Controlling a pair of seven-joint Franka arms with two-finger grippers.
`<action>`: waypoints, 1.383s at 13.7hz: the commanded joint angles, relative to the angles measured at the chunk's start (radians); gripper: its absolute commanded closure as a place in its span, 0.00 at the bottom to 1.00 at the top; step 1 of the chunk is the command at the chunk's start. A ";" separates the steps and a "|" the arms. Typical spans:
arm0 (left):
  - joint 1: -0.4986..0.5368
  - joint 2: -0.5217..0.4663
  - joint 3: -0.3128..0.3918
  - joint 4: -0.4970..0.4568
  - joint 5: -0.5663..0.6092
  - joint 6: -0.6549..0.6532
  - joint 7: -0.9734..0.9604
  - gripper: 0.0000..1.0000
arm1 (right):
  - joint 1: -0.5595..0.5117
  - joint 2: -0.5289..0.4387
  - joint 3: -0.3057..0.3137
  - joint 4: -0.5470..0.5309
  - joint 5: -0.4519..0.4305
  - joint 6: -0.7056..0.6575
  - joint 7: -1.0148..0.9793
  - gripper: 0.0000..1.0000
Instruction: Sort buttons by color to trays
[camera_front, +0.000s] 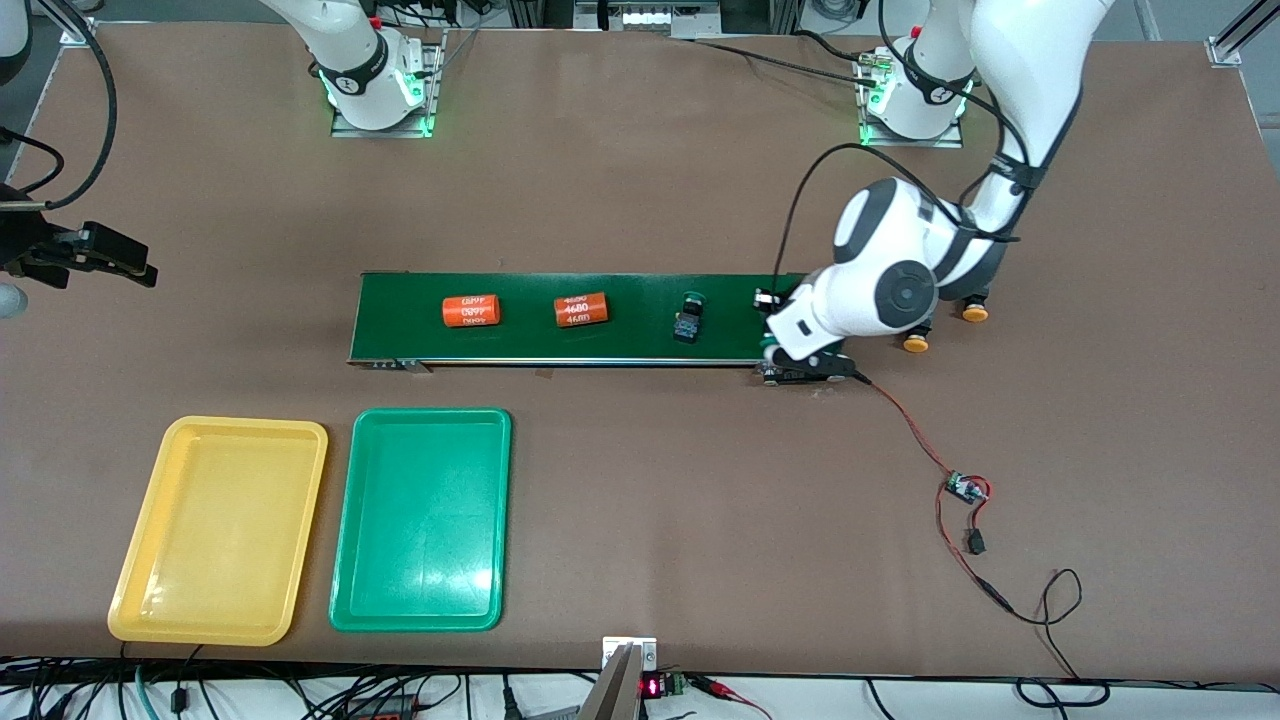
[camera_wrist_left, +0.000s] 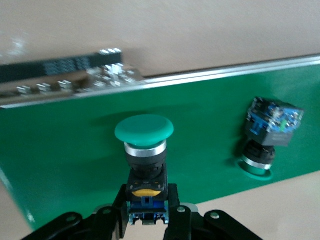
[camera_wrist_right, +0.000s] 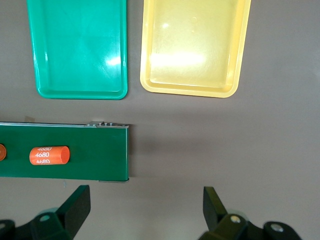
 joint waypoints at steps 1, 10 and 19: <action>0.009 -0.002 -0.004 -0.018 -0.015 0.000 -0.003 0.01 | -0.001 -0.008 0.002 0.006 0.003 -0.002 -0.005 0.00; 0.072 -0.135 0.114 0.016 0.029 -0.101 0.003 0.00 | -0.001 -0.008 0.002 0.004 0.009 -0.002 -0.009 0.00; 0.084 -0.100 0.286 -0.223 0.411 0.000 0.230 0.00 | -0.001 -0.008 0.002 0.004 0.012 -0.008 0.001 0.00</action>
